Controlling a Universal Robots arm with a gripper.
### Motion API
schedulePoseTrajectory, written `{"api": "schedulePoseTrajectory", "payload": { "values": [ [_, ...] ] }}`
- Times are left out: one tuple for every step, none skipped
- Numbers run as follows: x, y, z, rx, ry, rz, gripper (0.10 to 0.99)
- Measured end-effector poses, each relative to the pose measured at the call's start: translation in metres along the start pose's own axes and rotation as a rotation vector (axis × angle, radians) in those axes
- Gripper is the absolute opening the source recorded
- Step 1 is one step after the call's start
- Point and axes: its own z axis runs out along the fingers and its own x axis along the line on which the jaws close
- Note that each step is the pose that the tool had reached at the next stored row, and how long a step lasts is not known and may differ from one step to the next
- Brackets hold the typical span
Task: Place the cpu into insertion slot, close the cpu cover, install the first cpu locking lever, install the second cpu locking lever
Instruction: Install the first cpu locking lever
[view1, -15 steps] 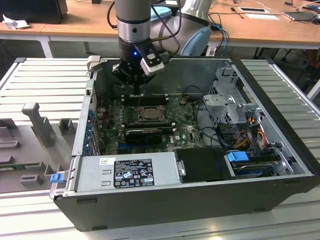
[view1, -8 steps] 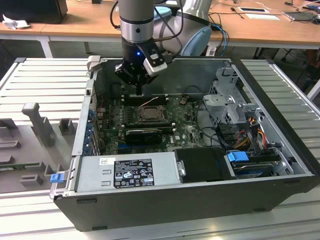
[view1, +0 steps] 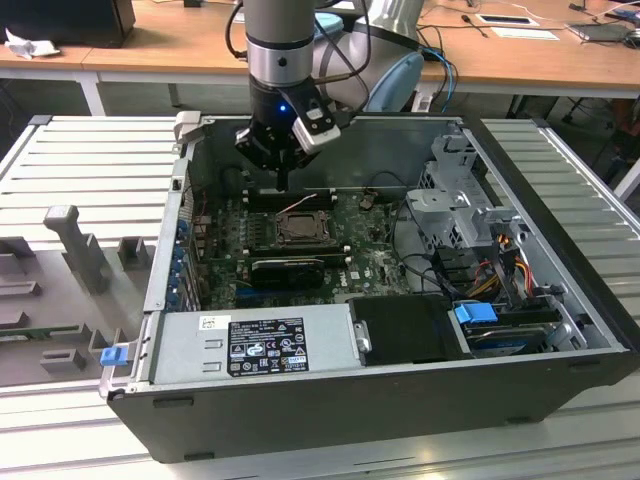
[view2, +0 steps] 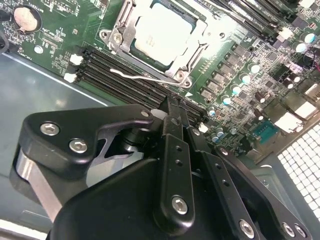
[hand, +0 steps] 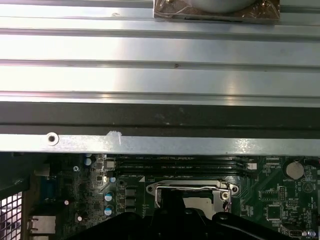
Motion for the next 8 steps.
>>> {"api": "schedulePoseTrajectory", "payload": {
  "values": [
    [-0.0001, -0.0002, 0.0005, -0.002, -0.0003, 0.000, 0.106],
    [-0.0001, -0.0006, 0.0011, -0.012, -0.0002, 0.000, 0.106],
    [0.0000, -0.0012, 0.0014, -0.024, -0.0004, 0.000, 0.106],
    [0.0000, -0.0019, 0.0017, -0.036, -0.0005, 0.001, 0.106],
    [0.0000, -0.0030, 0.0023, -0.052, -0.0009, 0.001, 0.106],
    [0.0000, -0.0041, 0.0035, -0.060, -0.0010, 0.001, 0.106],
    [-0.0001, -0.0046, 0.0049, -0.061, -0.0011, 0.001, 0.106],
    [-0.0003, -0.0051, 0.0064, -0.062, -0.0010, 0.001, 0.106]
  ]
}}
